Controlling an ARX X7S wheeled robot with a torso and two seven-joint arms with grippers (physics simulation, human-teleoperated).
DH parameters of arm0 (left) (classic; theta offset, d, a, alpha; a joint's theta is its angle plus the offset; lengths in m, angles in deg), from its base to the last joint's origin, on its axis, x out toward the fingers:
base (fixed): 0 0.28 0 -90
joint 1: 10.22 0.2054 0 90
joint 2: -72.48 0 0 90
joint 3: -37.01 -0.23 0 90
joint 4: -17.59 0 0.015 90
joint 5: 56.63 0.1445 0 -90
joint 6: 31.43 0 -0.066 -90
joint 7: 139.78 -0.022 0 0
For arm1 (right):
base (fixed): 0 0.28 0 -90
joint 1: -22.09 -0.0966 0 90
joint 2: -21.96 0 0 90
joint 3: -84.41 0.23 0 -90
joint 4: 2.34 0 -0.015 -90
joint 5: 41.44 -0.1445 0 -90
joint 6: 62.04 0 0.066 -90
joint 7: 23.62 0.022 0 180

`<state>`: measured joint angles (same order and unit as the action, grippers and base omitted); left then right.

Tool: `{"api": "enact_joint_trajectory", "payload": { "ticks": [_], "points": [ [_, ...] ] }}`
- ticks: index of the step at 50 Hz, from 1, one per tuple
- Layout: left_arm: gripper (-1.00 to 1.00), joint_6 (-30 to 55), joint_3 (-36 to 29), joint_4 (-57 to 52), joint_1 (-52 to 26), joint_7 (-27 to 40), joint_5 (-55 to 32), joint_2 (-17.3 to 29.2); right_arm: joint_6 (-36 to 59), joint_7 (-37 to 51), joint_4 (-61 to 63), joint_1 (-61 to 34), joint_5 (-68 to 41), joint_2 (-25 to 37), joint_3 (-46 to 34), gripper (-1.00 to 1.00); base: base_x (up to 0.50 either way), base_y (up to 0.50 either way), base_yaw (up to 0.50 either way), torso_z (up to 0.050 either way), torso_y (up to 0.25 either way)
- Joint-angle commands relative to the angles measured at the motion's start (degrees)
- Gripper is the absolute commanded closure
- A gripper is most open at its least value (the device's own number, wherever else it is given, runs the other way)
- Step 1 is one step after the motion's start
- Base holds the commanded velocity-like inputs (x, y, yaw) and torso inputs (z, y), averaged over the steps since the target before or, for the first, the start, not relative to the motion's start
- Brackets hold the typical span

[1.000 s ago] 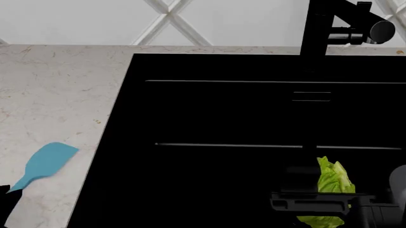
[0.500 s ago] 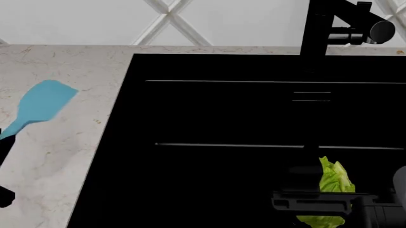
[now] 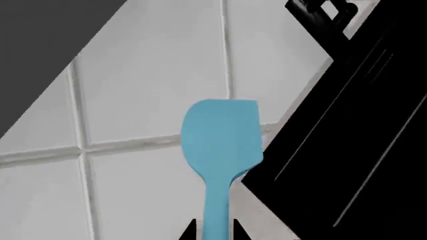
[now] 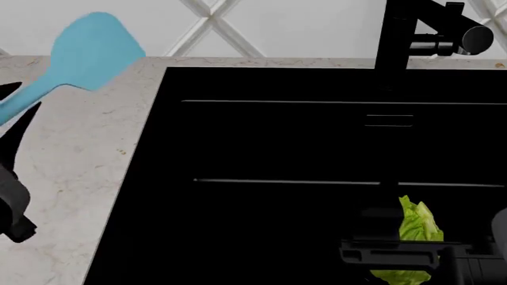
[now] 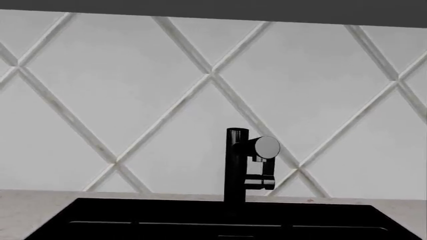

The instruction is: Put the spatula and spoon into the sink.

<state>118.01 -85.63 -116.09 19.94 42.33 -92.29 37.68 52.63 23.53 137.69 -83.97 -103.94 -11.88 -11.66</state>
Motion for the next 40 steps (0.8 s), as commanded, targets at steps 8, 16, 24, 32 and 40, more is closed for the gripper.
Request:
{"api": "enact_joint_trajectory", "payload": {
  "ticks": [8,16,24,32,40],
  "points": [
    [1.0,-17.3,-33.9,3.6,-8.5,-3.7,47.1,3.2,-0.5,-0.2,-0.1,0.4,0.0,0.1,0.3,-1.0,0.0,0.0,0.0,0.0,0.0],
    [1.0,-21.7,-43.3,9.4,-10.1,-2.8,64.3,3.5,-0.6,-0.3,-0.2,-0.4,-1.0,0.1,0.5,-1.0,0.0,0.0,0.0,0.0,0.0],
    [1.0,-24.9,-49.7,16.0,-10.1,0.5,78.2,3.0,-0.8,-0.1,0.0,-1.0,-2.2,0.3,1.0,-1.0,0.0,0.0,0.0,0.0,0.0],
    [1.0,-25.0,-53.7,18.6,-9.6,4.2,92.3,2.9,-0.3,0.8,0.4,-3.2,-4.1,0.4,0.9,-1.0,0.0,0.0,0.0,0.0,0.0],
    [1.0,-22.9,-55.8,21.3,-9.0,8.4,105.0,1.6,1.7,2.1,1.3,-9.6,-8.3,-0.2,-0.6,-1.0,0.0,0.0,0.0,0.0,0.0]
  ]
}}
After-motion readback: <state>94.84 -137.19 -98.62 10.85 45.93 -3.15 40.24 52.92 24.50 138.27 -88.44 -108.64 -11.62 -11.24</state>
